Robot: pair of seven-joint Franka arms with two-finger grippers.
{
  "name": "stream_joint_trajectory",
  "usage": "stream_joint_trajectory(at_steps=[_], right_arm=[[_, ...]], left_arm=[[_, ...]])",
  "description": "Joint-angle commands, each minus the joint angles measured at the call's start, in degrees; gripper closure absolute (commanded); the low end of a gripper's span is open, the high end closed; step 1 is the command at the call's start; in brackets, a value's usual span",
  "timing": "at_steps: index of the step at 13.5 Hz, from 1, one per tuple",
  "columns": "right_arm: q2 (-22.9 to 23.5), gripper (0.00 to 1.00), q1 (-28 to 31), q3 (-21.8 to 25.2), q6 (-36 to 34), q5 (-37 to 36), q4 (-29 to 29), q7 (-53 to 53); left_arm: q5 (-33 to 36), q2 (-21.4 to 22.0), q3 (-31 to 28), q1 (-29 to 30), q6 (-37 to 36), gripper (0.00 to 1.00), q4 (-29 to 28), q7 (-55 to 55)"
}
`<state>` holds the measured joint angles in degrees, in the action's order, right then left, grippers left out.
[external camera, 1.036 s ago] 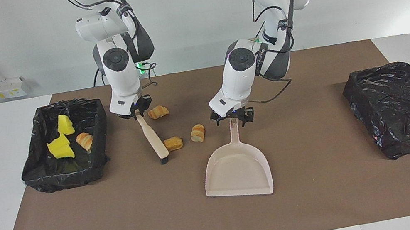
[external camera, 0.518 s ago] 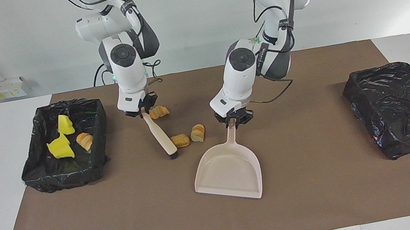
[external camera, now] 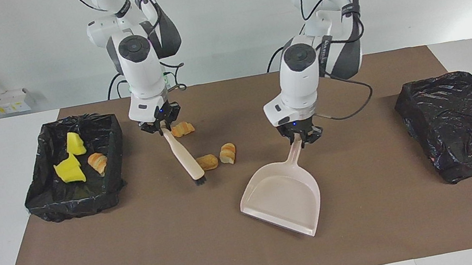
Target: Sweep and dump trash in bin
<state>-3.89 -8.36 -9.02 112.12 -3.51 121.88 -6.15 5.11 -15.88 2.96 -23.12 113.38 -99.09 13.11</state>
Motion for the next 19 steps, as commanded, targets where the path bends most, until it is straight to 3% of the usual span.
stream_joint_trajectory(at_steps=[1,4,7,10,14,16,19], right_arm=[[-2.25,1.0,-0.16,-0.39,-2.25,0.87,-0.07,8.04],[-5.5,1.0,-4.37,-0.48,-8.65,0.7,1.68,24.29],[-12.96,1.0,-8.24,-0.65,-11.83,1.14,10.02,41.33],[-17.19,1.0,-8.69,-0.56,-11.84,9.37,16.79,53.41],[-21.32,1.0,-11.22,-0.65,-9.12,12.9,25.14,58.44],[-19.59,1.0,-14.13,-0.74,-3.09,13.18,27.7,61.42],[-11.43,1.0,-14.31,-0.74,7.72,13.35,26.31,61.17]], left_arm=[[0.78,4.97,0.47,5.61,-5.43,1.0,-1.37,15.13],[0.78,6.65,0.47,10.71,-10.01,1.0,-1.63,39.53],[0.78,8.14,0.47,11.87,-8.54,1.0,-5.04,56.65],[0.69,10.43,0.82,10.99,1.37,1.0,-12.95,53.54],[0.61,9.38,0.83,7.4,5.0,1.0,-14.98,50.36],[0.61,9.29,0.91,7.3,7.37,1.0,-15.61,49.47],[0.61,9.29,0.91,7.39,7.64,1.0,-15.7,49.2]])
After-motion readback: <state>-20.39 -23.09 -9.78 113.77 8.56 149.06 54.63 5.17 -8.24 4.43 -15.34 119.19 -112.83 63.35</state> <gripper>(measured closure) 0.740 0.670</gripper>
